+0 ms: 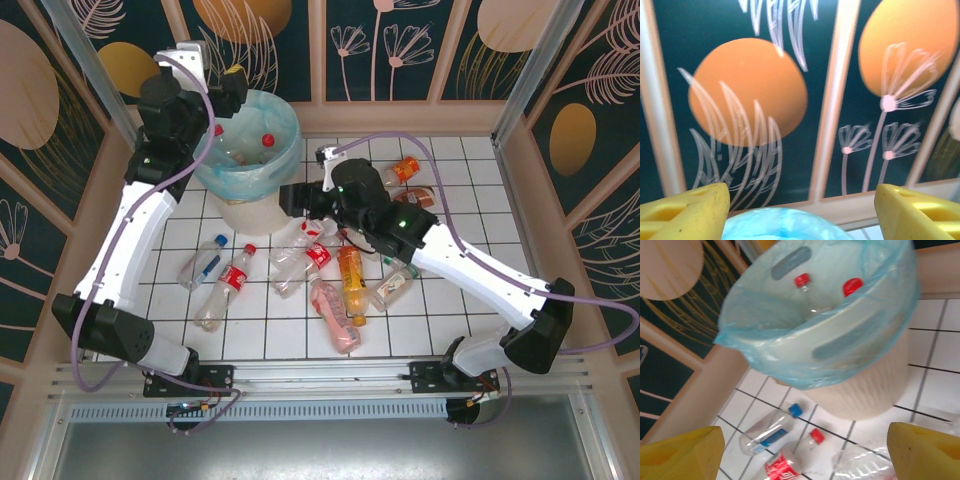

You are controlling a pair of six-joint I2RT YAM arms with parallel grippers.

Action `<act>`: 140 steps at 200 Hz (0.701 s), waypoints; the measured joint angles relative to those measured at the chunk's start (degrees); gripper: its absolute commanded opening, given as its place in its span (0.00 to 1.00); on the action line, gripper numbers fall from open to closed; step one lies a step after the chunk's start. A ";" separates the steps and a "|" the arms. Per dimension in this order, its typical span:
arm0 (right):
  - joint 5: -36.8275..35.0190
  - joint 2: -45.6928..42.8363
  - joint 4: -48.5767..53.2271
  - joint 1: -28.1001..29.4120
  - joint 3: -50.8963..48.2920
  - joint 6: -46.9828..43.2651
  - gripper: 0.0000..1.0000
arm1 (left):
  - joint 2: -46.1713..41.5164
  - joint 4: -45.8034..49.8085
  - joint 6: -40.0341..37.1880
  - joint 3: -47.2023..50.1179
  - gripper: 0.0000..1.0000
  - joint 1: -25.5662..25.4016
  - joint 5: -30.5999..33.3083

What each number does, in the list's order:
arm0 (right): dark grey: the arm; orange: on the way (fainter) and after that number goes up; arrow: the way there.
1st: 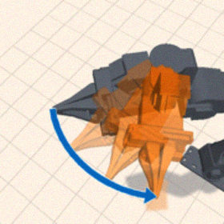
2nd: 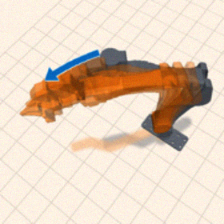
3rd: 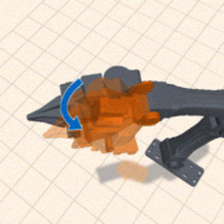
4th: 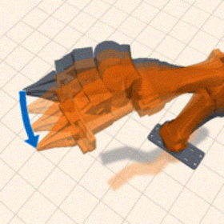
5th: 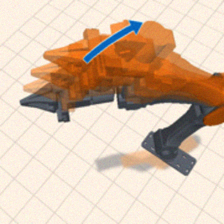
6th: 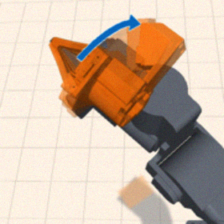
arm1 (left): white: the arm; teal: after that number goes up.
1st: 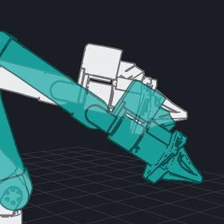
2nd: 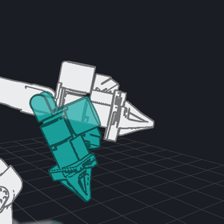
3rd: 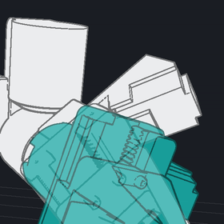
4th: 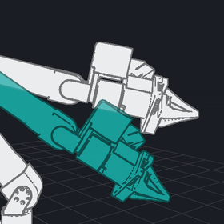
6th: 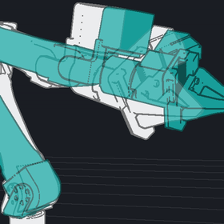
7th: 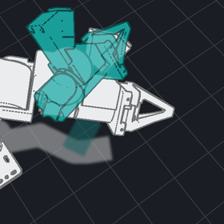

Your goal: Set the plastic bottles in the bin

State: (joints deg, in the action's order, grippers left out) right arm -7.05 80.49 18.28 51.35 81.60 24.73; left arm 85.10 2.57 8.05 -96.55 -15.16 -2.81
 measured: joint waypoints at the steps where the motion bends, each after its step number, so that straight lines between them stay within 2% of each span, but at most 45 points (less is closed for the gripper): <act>1: 0.00 0.00 0.15 -0.22 0.11 -0.07 0.84 | -0.02 0.02 0.07 -0.04 0.75 0.00 -0.17; 24: -0.42 0.00 3.69 -4.63 1.42 -0.39 0.83 | -0.39 1.36 1.31 -1.75 0.74 -0.31 -5.57; 47: -0.35 -0.02 7.17 -9.99 2.12 -0.39 0.83 | -0.42 3.52 1.11 -3.76 0.74 -2.43 -8.31; 92: 1.25 -0.31 12.92 -17.64 2.10 -0.83 0.82 | 1.31 8.85 -2.10 -9.49 0.74 -11.15 -9.57; 140: 3.19 -1.88 17.29 -23.17 -1.79 -2.67 0.77 | 6.64 13.09 -3.37 -12.28 0.73 -17.25 -10.23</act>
State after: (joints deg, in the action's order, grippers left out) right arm -3.86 78.61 35.57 28.18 79.81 22.06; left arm 91.74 15.66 4.69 -108.84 -32.40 -13.04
